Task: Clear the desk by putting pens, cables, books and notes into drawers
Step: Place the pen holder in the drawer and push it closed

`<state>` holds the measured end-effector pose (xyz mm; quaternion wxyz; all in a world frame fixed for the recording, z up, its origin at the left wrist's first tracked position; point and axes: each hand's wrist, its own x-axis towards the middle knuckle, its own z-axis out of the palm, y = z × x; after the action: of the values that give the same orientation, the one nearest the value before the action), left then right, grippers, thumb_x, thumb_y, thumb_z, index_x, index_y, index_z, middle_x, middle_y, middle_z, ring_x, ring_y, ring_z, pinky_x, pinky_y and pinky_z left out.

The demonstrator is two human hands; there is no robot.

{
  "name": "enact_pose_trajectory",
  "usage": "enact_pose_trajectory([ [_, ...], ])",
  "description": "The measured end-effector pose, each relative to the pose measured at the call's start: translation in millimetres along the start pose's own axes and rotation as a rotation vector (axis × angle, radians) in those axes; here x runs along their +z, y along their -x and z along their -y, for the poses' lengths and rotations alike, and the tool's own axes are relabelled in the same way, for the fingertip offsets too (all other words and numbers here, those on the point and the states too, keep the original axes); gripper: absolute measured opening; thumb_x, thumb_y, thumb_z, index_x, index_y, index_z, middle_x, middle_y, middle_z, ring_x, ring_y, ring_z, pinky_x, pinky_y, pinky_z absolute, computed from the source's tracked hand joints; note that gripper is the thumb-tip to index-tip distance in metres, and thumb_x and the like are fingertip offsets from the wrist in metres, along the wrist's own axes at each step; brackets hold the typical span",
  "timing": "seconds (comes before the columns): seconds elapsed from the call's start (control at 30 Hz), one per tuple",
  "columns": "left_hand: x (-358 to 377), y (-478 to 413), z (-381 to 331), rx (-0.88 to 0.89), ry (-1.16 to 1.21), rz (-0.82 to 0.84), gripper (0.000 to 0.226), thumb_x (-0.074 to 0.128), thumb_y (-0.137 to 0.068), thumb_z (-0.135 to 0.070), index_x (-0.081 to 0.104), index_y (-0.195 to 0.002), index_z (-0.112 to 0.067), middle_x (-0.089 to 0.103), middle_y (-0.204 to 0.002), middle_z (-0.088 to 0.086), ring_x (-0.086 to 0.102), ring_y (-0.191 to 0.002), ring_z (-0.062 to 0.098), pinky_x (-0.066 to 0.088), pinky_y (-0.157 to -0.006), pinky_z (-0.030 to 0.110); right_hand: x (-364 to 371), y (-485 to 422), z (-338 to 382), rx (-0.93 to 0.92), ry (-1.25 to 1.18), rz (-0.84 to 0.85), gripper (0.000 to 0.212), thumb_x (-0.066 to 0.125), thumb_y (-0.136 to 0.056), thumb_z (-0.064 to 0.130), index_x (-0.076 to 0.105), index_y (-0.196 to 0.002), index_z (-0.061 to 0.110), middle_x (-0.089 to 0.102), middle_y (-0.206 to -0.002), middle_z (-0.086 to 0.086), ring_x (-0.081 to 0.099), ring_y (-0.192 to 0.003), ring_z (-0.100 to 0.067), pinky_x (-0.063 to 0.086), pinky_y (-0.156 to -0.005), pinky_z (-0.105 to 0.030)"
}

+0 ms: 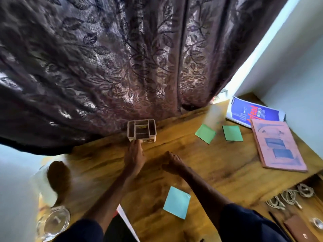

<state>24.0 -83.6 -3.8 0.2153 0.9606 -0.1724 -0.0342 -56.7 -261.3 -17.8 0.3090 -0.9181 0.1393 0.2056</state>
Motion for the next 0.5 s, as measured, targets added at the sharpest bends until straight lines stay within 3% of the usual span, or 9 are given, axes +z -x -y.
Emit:
enact_pose_trajectory([
  [0.1,0,-33,11,0.137,-0.112,0.017,0.049,0.052,-0.098,-0.011,0.044,-0.147,-0.010,0.044,-0.151,0.012,0.045,-0.138,0.025,0.045,-0.108,0.035,-3,-15,3,0.018,-0.021,-0.011,0.066,0.060,-0.099,0.032,0.035,-0.151,0.000,0.041,-0.156,-0.011,0.044,-0.141,-0.022,0.030,-0.111,-0.022],
  [0.17,1,-53,10,0.225,-0.196,0.043,0.054,0.051,-0.097,-0.014,0.043,-0.150,-0.008,0.044,-0.152,0.011,0.041,-0.142,0.023,0.037,-0.117,0.033,-8,-24,7,0.067,-0.026,-0.016,0.072,0.063,-0.098,0.032,0.030,-0.154,0.002,0.034,-0.160,-0.013,0.035,-0.146,-0.027,0.026,-0.117,-0.030],
  [0.2,2,-62,6,0.259,-0.230,0.049,0.055,0.059,-0.093,-0.017,0.048,-0.146,-0.006,0.050,-0.148,0.012,0.046,-0.139,0.023,0.037,-0.116,0.031,-11,-28,8,0.076,-0.022,-0.022,0.074,0.066,-0.096,0.032,0.031,-0.153,0.001,0.036,-0.158,-0.015,0.036,-0.145,-0.030,0.026,-0.117,-0.033],
  [0.27,4,-69,-2,0.284,-0.290,0.081,0.066,0.085,-0.075,-0.027,0.063,-0.130,0.003,0.066,-0.129,0.018,0.063,-0.123,0.027,0.052,-0.102,0.030,-16,-35,8,0.057,-0.009,-0.010,0.074,0.069,-0.094,0.031,0.033,-0.149,-0.003,0.042,-0.153,-0.019,0.041,-0.141,-0.031,0.028,-0.112,-0.028],
  [0.3,8,-70,-3,0.269,-0.275,0.076,0.074,0.086,-0.075,-0.033,0.061,-0.133,0.005,0.066,-0.129,0.021,0.064,-0.122,0.029,0.054,-0.100,0.033,-18,-37,6,0.043,0.019,-0.007,0.074,0.068,-0.094,0.032,0.032,-0.149,-0.004,0.042,-0.153,-0.018,0.042,-0.141,-0.030,0.028,-0.111,-0.026],
  [0.4,20,-71,-7,0.147,-0.137,0.115,0.077,0.060,-0.097,-0.045,0.029,-0.158,-0.008,0.052,-0.147,0.018,0.051,-0.134,0.032,0.045,-0.108,0.040,-18,-40,4,0.038,0.042,-0.006,0.076,0.067,-0.095,0.032,0.029,-0.151,-0.002,0.038,-0.156,-0.016,0.041,-0.142,-0.027,0.028,-0.114,-0.026],
  [0.5,23,-73,-12,0.180,-0.233,0.112,0.071,0.057,-0.099,-0.041,0.026,-0.160,-0.020,0.059,-0.138,0.013,0.059,-0.124,0.030,0.047,-0.102,0.039,-13,-43,4,0.031,0.098,-0.010,0.077,0.067,-0.095,0.034,0.028,-0.153,0.001,0.037,-0.156,-0.016,0.039,-0.143,-0.028,0.030,-0.115,-0.028],
])
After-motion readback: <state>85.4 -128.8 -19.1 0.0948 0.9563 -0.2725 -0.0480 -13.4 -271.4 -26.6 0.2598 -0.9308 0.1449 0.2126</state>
